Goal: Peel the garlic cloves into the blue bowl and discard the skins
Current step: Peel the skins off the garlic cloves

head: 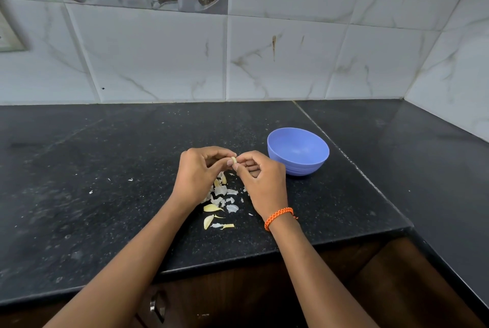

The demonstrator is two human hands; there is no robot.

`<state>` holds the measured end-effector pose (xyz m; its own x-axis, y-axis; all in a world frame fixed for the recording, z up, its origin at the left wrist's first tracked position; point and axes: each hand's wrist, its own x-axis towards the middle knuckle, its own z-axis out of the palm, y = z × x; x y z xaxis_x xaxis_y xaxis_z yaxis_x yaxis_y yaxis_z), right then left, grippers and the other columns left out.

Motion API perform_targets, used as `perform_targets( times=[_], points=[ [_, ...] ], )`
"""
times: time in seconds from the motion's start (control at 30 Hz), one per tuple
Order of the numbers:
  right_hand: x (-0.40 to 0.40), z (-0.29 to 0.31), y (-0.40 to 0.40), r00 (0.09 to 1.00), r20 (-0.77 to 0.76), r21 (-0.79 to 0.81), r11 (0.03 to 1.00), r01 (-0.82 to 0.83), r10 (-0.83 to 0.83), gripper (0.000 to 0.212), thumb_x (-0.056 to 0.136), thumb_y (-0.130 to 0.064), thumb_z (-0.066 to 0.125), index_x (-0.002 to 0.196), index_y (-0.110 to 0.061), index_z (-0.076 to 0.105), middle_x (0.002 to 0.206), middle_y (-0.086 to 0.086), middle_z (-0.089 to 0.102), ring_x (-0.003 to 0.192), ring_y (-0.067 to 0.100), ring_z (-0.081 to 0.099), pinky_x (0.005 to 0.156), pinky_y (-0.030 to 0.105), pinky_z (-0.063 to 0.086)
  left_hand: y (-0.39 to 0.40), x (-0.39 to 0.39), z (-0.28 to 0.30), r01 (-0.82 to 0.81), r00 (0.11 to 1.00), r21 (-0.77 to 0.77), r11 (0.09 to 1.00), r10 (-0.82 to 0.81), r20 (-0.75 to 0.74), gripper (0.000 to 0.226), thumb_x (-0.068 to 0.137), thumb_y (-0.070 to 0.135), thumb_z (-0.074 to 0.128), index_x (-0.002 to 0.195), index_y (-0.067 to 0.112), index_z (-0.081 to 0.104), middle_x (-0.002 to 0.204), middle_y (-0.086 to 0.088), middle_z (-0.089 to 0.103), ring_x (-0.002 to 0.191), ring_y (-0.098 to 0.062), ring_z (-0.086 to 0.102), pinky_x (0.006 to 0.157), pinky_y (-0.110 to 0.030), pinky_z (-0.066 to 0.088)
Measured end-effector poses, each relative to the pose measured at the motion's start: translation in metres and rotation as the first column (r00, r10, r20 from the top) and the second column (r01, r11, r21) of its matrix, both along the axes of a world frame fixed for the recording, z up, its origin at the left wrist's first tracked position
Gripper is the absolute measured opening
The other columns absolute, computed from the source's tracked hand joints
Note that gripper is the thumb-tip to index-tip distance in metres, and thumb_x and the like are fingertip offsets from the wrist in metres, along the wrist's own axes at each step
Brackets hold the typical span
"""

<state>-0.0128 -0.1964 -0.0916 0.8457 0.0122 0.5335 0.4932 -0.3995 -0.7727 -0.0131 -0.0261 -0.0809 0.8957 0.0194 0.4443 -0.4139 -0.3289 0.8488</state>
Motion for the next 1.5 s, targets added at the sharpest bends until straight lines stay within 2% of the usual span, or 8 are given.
perform_targets(
  times=[0.23,0.43,0.77,1.0,1.1,1.23,1.37,1.5],
  points=[
    [-0.0008,-0.0011,0.0022,0.995,0.076,-0.126,0.990,0.069,-0.059,0.013,0.101,-0.027,0.073,0.098,-0.016,0.079,0.084,-0.005,0.078,0.077,0.008,0.074,0.068,0.034,0.064,-0.0007,0.0009,-0.0029,0.042,0.999,-0.095,0.995,-0.045,-0.029,0.012,0.094,0.007,0.081,0.104,0.011,0.086,0.097,0.002,0.084,0.091,-0.016,0.082,0.086,-0.032,0.066],
    [0.0002,-0.0007,0.0040,0.985,0.116,-0.192,0.970,0.148,-0.128,0.015,0.096,-0.028,0.075,0.085,-0.018,0.073,0.075,-0.006,0.071,0.068,0.011,0.068,0.061,0.037,0.061,0.0003,0.0017,-0.0046,0.108,0.994,-0.031,0.994,-0.108,-0.019,0.020,0.096,0.004,0.079,0.108,0.018,0.086,0.099,0.004,0.083,0.096,-0.015,0.080,0.088,-0.031,0.064],
    [-0.0002,0.0012,0.0011,0.991,0.102,-0.123,0.987,0.100,-0.087,0.004,0.093,-0.015,0.077,0.091,-0.013,0.080,0.077,-0.005,0.076,0.072,0.007,0.073,0.067,0.029,0.063,0.0021,0.0037,-0.0072,0.110,0.994,0.053,0.992,-0.110,-0.001,0.027,0.094,0.003,0.081,0.115,0.019,0.085,0.100,0.005,0.081,0.098,-0.015,0.078,0.089,-0.033,0.064],
    [0.0033,-0.0017,-0.0004,0.995,0.079,-0.097,0.993,0.070,-0.062,0.006,0.097,-0.013,0.074,0.096,-0.013,0.080,0.082,-0.004,0.079,0.076,0.007,0.075,0.069,0.031,0.065,0.0025,0.0036,-0.0067,0.085,0.996,0.096,0.992,-0.087,0.016,0.029,0.095,0.001,0.079,0.115,0.021,0.085,0.096,0.007,0.081,0.095,-0.012,0.076,0.084,-0.020,0.058],
    [0.0032,-0.0029,-0.0003,0.997,0.074,-0.080,0.996,0.039,-0.033,0.007,0.098,-0.015,0.074,0.099,-0.013,0.081,0.086,-0.004,0.079,0.079,0.007,0.075,0.070,0.032,0.065,0.0025,0.0038,-0.0060,0.057,0.998,0.096,0.994,-0.058,0.001,0.026,0.095,0.003,0.079,0.114,0.020,0.085,0.096,0.006,0.081,0.094,-0.011,0.077,0.085,-0.026,0.061],
    [0.0024,-0.0042,0.0029,0.992,0.119,-0.187,0.980,0.068,-0.046,0.009,0.098,-0.019,0.073,0.101,-0.014,0.081,0.086,-0.003,0.077,0.075,0.010,0.072,0.066,0.034,0.063,0.0053,0.0037,-0.0064,0.037,0.999,0.134,0.990,-0.039,0.010,0.029,0.094,0.004,0.080,0.113,0.026,0.086,0.092,0.007,0.081,0.088,-0.014,0.077,0.081,-0.035,0.063],
    [0.0019,-0.0053,0.0036,0.986,0.141,-0.288,0.950,0.121,-0.083,0.010,0.098,-0.021,0.071,0.096,-0.016,0.079,0.081,-0.002,0.076,0.070,0.011,0.070,0.064,0.039,0.061,0.0049,0.0025,-0.0067,0.033,0.997,0.246,0.969,-0.048,0.053,0.036,0.093,0.000,0.080,0.111,0.031,0.085,0.086,0.010,0.079,0.083,-0.014,0.074,0.073,-0.025,0.057],
    [0.0042,-0.0058,0.0012,0.990,0.126,-0.243,0.965,0.094,-0.065,0.010,0.096,-0.017,0.071,0.092,-0.015,0.080,0.079,-0.004,0.076,0.069,0.011,0.070,0.064,0.038,0.061,0.0051,0.0011,-0.0061,0.058,0.996,0.265,0.963,-0.073,0.047,0.037,0.092,-0.003,0.079,0.111,0.029,0.086,0.091,0.010,0.078,0.088,-0.013,0.074,0.076,-0.022,0.057]
  ],
)
